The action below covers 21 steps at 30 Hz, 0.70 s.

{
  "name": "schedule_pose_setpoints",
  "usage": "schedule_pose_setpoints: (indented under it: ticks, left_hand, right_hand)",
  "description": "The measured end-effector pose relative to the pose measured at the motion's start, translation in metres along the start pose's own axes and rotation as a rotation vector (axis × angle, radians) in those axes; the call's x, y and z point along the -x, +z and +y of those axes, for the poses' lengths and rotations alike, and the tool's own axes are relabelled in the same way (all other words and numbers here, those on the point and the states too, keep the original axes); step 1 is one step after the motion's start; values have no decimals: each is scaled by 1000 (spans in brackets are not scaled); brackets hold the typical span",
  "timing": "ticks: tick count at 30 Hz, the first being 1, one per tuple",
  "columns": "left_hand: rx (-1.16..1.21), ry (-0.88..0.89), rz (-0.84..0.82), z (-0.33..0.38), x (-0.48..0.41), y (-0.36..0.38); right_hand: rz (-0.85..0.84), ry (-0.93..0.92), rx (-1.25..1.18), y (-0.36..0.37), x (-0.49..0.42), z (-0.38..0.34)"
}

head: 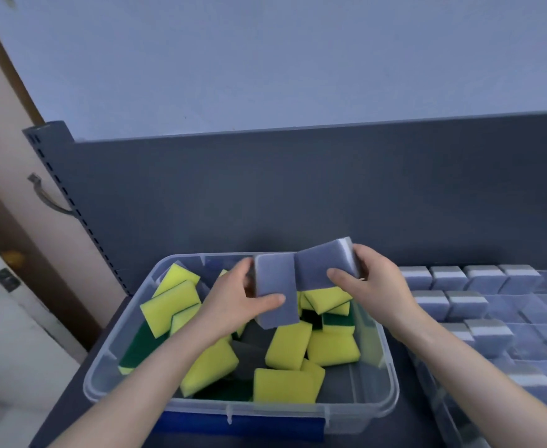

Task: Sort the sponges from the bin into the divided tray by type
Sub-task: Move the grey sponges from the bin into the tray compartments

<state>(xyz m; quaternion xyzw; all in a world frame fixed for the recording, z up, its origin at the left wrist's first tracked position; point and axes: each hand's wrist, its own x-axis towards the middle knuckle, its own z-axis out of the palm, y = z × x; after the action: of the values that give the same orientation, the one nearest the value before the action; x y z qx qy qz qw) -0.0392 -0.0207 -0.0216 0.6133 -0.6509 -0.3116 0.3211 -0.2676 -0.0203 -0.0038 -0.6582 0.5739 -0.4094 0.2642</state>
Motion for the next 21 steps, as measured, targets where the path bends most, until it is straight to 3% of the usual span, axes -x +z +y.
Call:
schedule_pose_setpoints:
  ticks: [6, 14, 21]
  left_hand:
    - [124, 39, 107, 1, -1, 1]
    - [33, 49, 104, 9, -14, 8]
    - [96, 98, 119, 41, -28, 35]
  right_hand:
    - [64, 28, 7, -4, 12, 8]
    - [100, 55, 32, -19, 21, 21]
    - [137, 67, 63, -59, 22, 44]
